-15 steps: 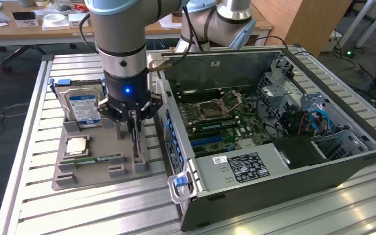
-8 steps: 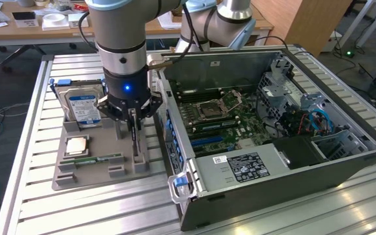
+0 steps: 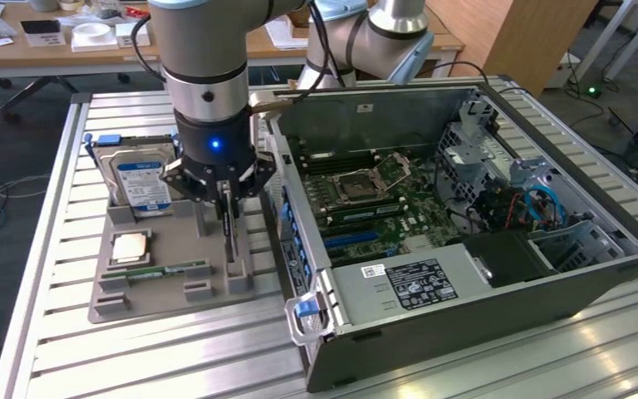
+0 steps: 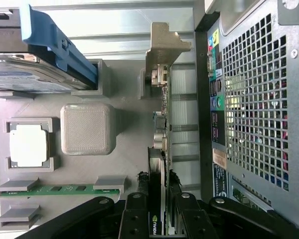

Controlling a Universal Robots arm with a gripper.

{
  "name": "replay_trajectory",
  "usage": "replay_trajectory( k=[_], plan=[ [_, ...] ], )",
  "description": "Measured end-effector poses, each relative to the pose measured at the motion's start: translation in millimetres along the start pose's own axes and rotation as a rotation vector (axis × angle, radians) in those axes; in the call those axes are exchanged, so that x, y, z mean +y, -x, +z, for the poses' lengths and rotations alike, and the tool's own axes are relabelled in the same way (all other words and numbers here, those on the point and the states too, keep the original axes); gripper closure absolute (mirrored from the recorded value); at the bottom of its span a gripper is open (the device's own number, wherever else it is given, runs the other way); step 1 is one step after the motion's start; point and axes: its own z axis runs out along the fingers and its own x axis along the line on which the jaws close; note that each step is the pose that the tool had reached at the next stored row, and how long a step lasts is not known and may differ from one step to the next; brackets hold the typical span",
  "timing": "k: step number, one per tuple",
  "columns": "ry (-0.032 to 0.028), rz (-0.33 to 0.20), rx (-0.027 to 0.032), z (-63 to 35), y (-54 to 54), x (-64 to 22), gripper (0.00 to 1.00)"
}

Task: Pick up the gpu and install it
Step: 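Pick up the gpu and move the gpu toward the slot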

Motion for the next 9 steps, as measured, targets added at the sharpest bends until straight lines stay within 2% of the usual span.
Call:
replay_trajectory(
  k=[9],
  plan=[
    [0.0, 0.0, 0.0001, -11.6, 0.3, 0.4, 0.74]
  ],
)
